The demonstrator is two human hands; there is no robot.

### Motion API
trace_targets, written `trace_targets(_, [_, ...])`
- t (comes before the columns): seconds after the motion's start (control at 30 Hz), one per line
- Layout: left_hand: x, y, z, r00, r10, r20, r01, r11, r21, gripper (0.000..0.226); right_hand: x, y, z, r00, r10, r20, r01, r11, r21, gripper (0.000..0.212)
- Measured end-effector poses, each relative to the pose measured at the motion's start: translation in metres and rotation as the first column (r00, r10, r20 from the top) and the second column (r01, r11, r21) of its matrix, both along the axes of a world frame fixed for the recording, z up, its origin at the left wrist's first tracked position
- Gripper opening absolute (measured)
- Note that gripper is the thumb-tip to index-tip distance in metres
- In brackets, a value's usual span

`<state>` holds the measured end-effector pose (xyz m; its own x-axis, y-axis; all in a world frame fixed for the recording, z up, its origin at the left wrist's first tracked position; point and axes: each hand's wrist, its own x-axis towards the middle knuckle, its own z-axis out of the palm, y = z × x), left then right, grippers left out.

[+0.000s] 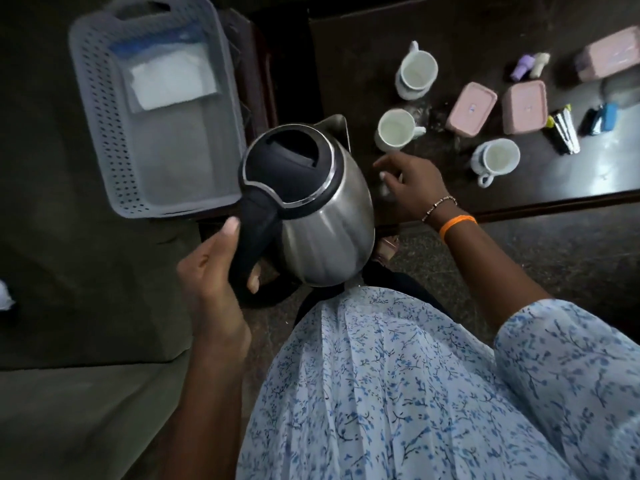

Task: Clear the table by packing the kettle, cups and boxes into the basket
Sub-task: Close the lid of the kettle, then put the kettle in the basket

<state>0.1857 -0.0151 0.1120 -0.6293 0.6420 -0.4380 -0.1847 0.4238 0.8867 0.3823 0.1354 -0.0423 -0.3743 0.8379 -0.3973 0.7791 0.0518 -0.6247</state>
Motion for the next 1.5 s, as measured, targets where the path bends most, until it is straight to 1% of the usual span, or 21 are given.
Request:
trace_targets(0.07, [-0.014, -0.007, 0.013, 0.993, 0.109, 0.047, -0.113, 0.991, 0.073, 0.037, -0.025, -0.001, 0.013, 0.998, 0.025, -0.050, -0.024, 0.999, 0.022, 0.023])
trace_targets(0.13, [-0.030, -0.012, 0.024, 0.975, 0.206, 0.083, -0.216, 0.968, 0.129, 0.036, -0.052, -0.003, 0.025, 0.992, 0.091, -0.084, -0.088, 0.995, 0.036, 0.023])
trace_targets(0.2, [-0.047, -0.014, 0.033, 0.955, 0.278, 0.107, -0.294, 0.937, 0.189, 0.038, -0.077, -0.004, 0.037, 0.982, 0.153, -0.107, -0.150, 0.988, 0.042, 0.021])
trace_targets(0.27, [-0.066, -0.013, 0.039, 0.932, 0.340, 0.123, -0.361, 0.900, 0.245, 0.043, -0.101, -0.005, 0.045, 0.973, 0.181, -0.146, -0.176, 0.983, 0.047, 0.019])
trace_targets(0.33, [-0.085, -0.010, 0.043, 0.919, 0.377, 0.119, -0.395, 0.874, 0.283, 0.046, -0.126, -0.007, 0.051, 0.964, 0.209, -0.162, -0.202, 0.978, 0.058, 0.017])
trace_targets(0.43, [-0.119, -0.004, 0.041, 0.904, 0.420, 0.078, -0.423, 0.856, 0.296, 0.039, -0.163, -0.006, 0.053, 0.959, 0.244, -0.146, -0.242, 0.970, 0.035, 0.021])
trace_targets(0.5, [-0.142, 0.003, 0.034, 0.896, 0.439, 0.061, -0.436, 0.848, 0.303, 0.036, -0.185, -0.004, 0.048, 0.961, 0.240, -0.140, -0.242, 0.970, -0.001, 0.023])
trace_targets(0.6, [-0.174, 0.017, 0.017, 0.884, 0.465, 0.053, -0.459, 0.839, 0.293, 0.033, -0.215, -0.001, 0.032, 0.978, 0.200, -0.066, -0.204, 0.976, -0.071, 0.028])
trace_targets(0.67, [-0.191, 0.028, 0.001, 0.865, 0.498, 0.066, -0.496, 0.826, 0.269, 0.029, -0.232, 0.002, 0.019, 0.991, 0.134, 0.014, -0.131, 0.983, -0.126, 0.037])
trace_targets(0.7, [-0.199, 0.032, -0.010, 0.855, 0.513, 0.074, -0.512, 0.817, 0.265, 0.033, -0.239, 0.003, 0.014, 0.995, 0.084, 0.047, -0.076, 0.986, -0.149, 0.041])
trace_targets(0.73, [-0.205, 0.036, -0.020, 0.850, 0.521, 0.081, -0.523, 0.811, 0.263, 0.035, -0.245, 0.004, 0.008, 0.997, 0.033, 0.068, -0.022, 0.986, -0.165, 0.043])
trace_targets(0.8, [-0.212, 0.042, -0.039, 0.839, 0.539, 0.076, -0.539, 0.804, 0.253, 0.029, -0.253, 0.006, -0.003, 0.996, -0.032, 0.089, 0.048, 0.981, -0.189, 0.047])
trace_targets(0.9, [-0.220, 0.045, -0.066, 0.817, 0.569, 0.094, -0.574, 0.788, 0.223, 0.029, -0.260, 0.007, -0.018, 0.991, -0.066, 0.119, 0.092, 0.969, -0.230, 0.048])
trace_targets(1.03, [-0.226, 0.045, -0.089, 0.808, 0.578, 0.114, -0.587, 0.777, 0.225, 0.035, -0.262, 0.008, -0.029, 0.986, -0.068, 0.149, 0.101, 0.969, -0.227, 0.045])
trace_targets(1.2, [-0.236, 0.034, -0.106, 0.787, 0.613, 0.068, -0.608, 0.754, 0.248, 0.029, -0.264, 0.009, -0.032, 0.980, -0.022, 0.197, 0.067, 0.972, -0.224, 0.036])
trace_targets(1.23, [-0.236, 0.031, -0.107, 0.793, 0.607, 0.052, -0.598, 0.760, 0.256, 0.028, -0.266, 0.010, -0.032, 0.979, -0.009, 0.206, 0.056, 0.973, -0.225, 0.034])
trace_targets(1.3, [-0.233, 0.027, -0.110, 0.837, 0.548, 0.015, -0.528, 0.798, 0.289, 0.026, -0.268, 0.011, -0.031, 0.976, 0.004, 0.219, 0.047, 0.973, -0.226, 0.033])
trace_targets(1.4, [-0.225, 0.026, -0.114, 0.897, 0.442, -0.025, -0.422, 0.870, 0.257, 0.020, -0.271, 0.009, -0.029, 0.968, -0.017, 0.249, 0.070, 0.976, -0.206, 0.033])
trace_targets(1.5, [-0.220, 0.026, -0.117, 0.903, 0.430, -0.005, -0.419, 0.881, 0.221, 0.017, -0.272, 0.009, -0.029, 0.959, -0.043, 0.281, 0.093, 0.981, -0.168, 0.031])
